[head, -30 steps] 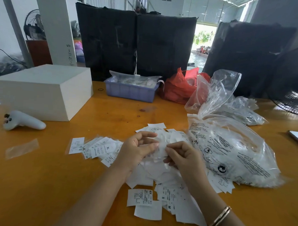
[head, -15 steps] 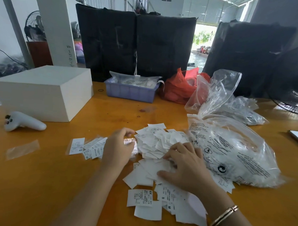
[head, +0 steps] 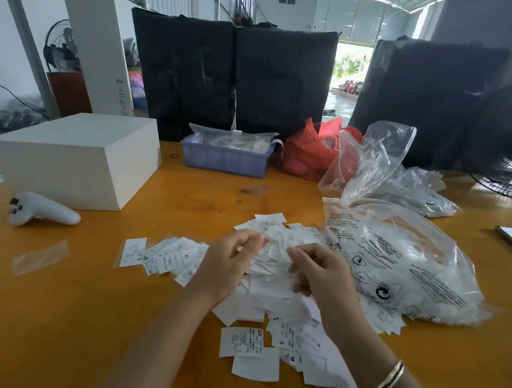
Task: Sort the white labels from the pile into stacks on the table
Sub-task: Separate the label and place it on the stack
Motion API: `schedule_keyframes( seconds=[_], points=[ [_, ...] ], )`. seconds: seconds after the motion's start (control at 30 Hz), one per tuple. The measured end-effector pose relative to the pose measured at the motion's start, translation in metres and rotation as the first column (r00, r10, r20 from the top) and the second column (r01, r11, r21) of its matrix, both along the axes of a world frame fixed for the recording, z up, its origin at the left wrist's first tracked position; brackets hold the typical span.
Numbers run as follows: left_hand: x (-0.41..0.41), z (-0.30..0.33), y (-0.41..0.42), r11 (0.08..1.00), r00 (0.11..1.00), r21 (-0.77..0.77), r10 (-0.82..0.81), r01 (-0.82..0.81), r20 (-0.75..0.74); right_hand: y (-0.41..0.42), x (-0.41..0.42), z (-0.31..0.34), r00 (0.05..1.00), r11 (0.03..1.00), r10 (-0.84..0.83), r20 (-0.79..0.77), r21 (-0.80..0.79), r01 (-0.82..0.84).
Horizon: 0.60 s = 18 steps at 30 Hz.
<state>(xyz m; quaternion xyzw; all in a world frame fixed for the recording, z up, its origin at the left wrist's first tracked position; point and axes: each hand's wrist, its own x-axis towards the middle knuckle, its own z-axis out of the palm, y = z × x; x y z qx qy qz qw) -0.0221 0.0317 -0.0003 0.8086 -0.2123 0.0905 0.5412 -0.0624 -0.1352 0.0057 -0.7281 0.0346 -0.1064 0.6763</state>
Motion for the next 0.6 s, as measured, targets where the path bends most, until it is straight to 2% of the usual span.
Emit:
schedule_keyframes(
  seconds=[0.03, 0.07, 0.13, 0.23, 0.4, 0.6],
  points=[
    [-0.004, 0.002, -0.004, 0.987, 0.982, -0.087, -0.143, 0.133, -0.121, 0.001, -0.001, 0.0, 0.999, 0.995, 0.006, -0.033, 0.099, -0.003],
    [-0.006, 0.002, -0.007, 0.974, 0.956, -0.106, -0.217, 0.199, -0.196, 0.001, -0.001, -0.001, 0.998, 0.983, 0.016, -0.055, 0.181, -0.006],
    [-0.007, -0.002, -0.013, 0.962, 0.93, -0.067, -0.272, 0.264, -0.246, 0.0, -0.001, -0.002, 0.997, 0.953, 0.038, -0.071, 0.302, -0.015],
    [-0.005, -0.007, -0.021, 0.98, 0.956, -0.063, -0.196, 0.187, -0.218, -0.004, 0.001, -0.005, 0.998, 0.953, 0.034, -0.058, 0.303, -0.015],
    [-0.002, -0.01, -0.021, 0.988, 0.971, -0.149, -0.07, 0.036, -0.229, -0.005, 0.004, -0.007, 0.997, 0.99, 0.039, -0.061, 0.14, -0.03],
    [0.001, -0.008, -0.018, 0.947, 0.948, -0.301, 0.012, -0.113, -0.317, -0.006, 0.005, -0.009, 0.991, 0.97, 0.095, -0.089, 0.231, -0.072]
  ],
)
